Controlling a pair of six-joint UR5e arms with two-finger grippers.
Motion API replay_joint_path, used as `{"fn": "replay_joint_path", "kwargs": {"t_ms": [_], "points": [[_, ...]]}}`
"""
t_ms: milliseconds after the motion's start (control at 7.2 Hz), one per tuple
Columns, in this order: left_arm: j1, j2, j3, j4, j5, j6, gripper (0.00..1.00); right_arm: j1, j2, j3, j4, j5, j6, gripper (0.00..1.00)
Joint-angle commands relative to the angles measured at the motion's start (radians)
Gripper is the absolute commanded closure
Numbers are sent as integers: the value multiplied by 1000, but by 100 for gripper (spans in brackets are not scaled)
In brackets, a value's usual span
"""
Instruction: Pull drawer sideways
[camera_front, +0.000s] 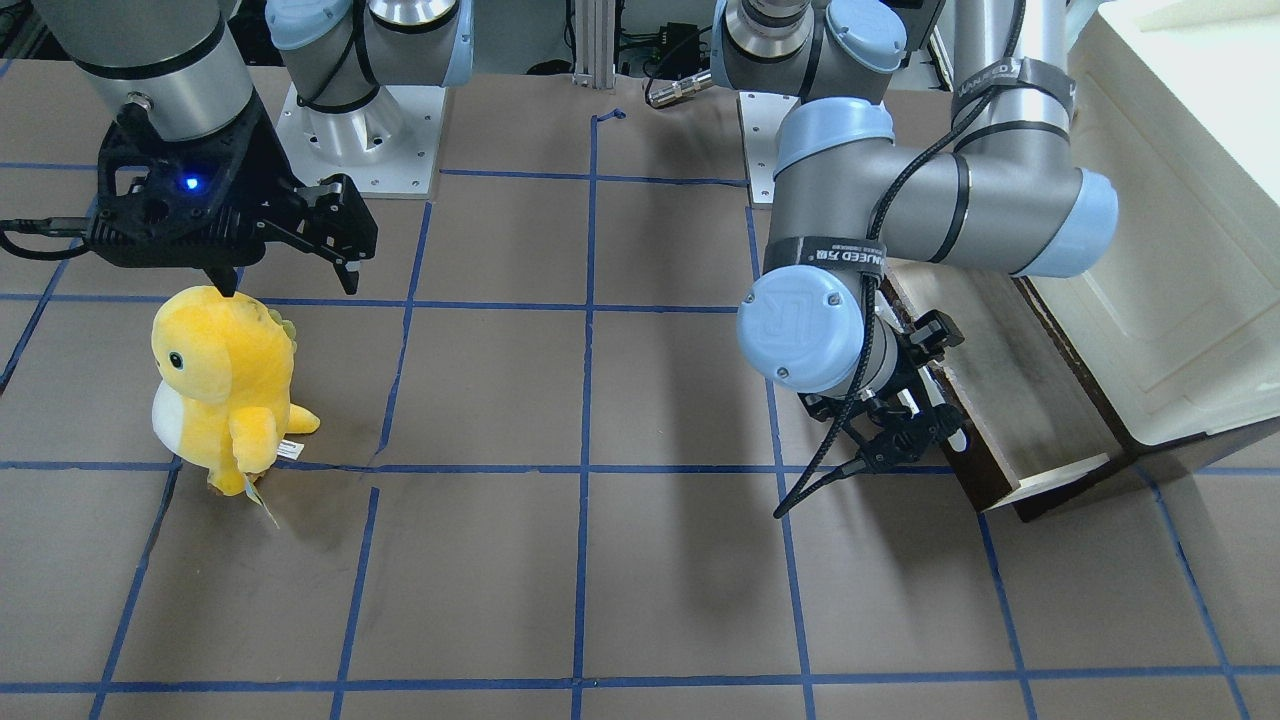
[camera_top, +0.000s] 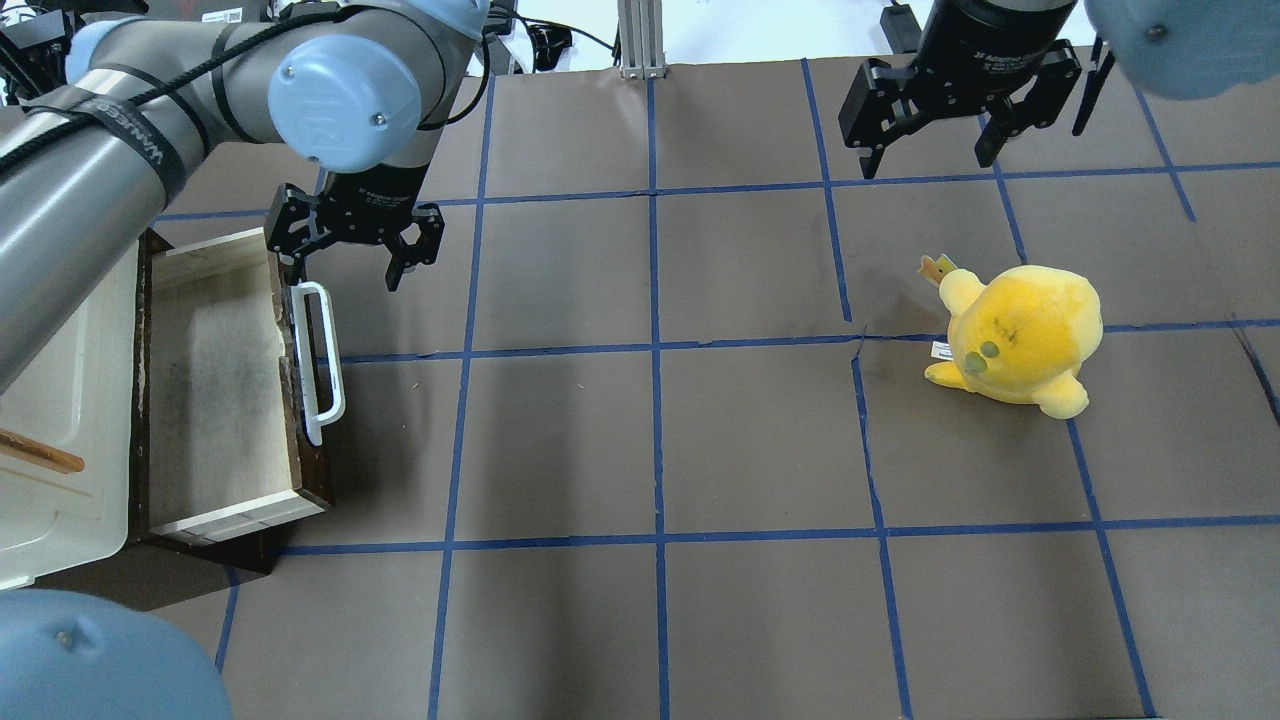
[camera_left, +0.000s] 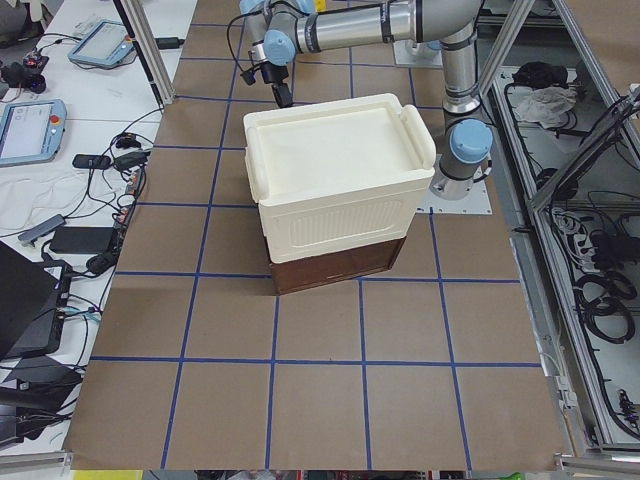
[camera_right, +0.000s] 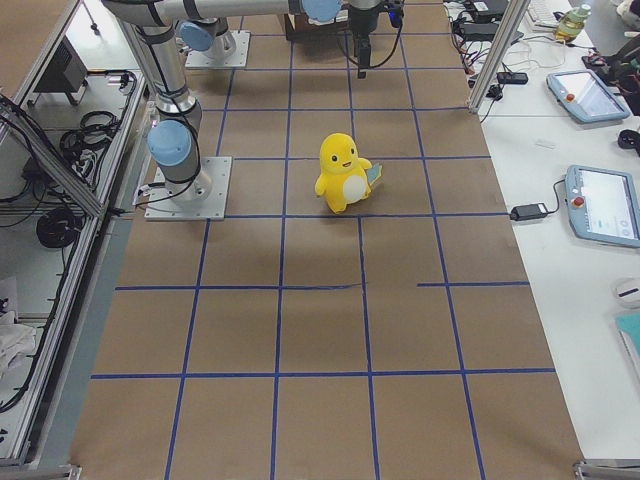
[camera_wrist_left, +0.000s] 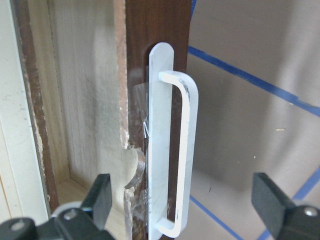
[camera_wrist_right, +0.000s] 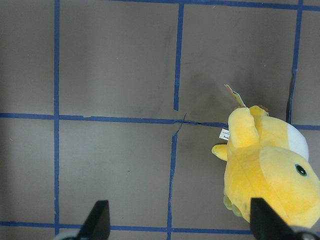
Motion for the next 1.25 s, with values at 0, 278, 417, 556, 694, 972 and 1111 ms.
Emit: {"fn": "replay_joint_path", "kwargs": {"t_ms": [0,278,417,556,694,972,1111], "points": [[5,78,114,1,-74,211,0,0,0,0,0,0,0,0],[24,152,141,1,-200,312,0,0,0,0,0,-1,0,0],[30,178,132,1,-207,399,0,0,0,0,0,-1,0,0],[59,192,129,0,-256,434,0,0,0,0,0,0,0,0],[94,218,103,3,-318,491,0,0,0,0,0,0,0,0],[110,263,34,14,-368,566,0,0,0,0,0,0,0,0],[120,278,-9,80,-370,571,0,0,0,0,0,0,0,0]]}}
